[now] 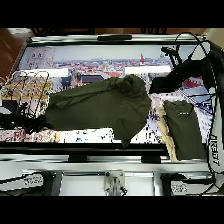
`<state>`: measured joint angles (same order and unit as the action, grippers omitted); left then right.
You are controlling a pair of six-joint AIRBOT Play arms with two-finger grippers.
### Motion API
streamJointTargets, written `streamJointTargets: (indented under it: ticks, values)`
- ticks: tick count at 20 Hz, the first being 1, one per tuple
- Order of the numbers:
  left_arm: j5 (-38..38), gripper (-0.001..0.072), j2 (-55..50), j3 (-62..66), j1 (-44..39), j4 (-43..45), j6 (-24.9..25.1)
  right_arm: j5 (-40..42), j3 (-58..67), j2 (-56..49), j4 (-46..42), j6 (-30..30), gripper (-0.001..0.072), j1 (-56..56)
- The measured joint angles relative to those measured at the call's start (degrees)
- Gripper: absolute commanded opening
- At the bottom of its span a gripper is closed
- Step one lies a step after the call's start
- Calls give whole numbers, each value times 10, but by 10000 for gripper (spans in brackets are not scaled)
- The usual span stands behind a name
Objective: Fold the shirts.
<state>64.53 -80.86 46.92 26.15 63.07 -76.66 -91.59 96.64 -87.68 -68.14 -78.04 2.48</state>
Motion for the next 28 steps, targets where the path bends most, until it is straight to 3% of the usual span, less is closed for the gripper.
streamJointTargets:
  ticks: [4,10,16,17,18,19,24,28]
  values:
    - [-12,32,-2,-1,-7,-5,-18,23,-99,17,0,-13,509,0]
    - [-41,32,30,-3,-9,20,-25,146,-292,26,4,-44,509,0]
    - [-31,32,62,-1,-10,3,-25,227,-354,-5,17,-68,508,10]
    - [-30,33,64,-1,-11,-1,-24,235,-356,-10,19,-68,438,17]
    - [-29,32,67,-1,-11,-6,-23,238,-358,-13,21,-69,132,24]
    - [-28,32,68,2,-11,-14,-21,245,-360,-15,18,-70,65,30]
    - [-15,30,118,62,-16,-64,5,277,-323,37,5,-71,64,44]
    - [-63,31,246,222,-23,-106,27,313,-181,165,-20,2,65,38]
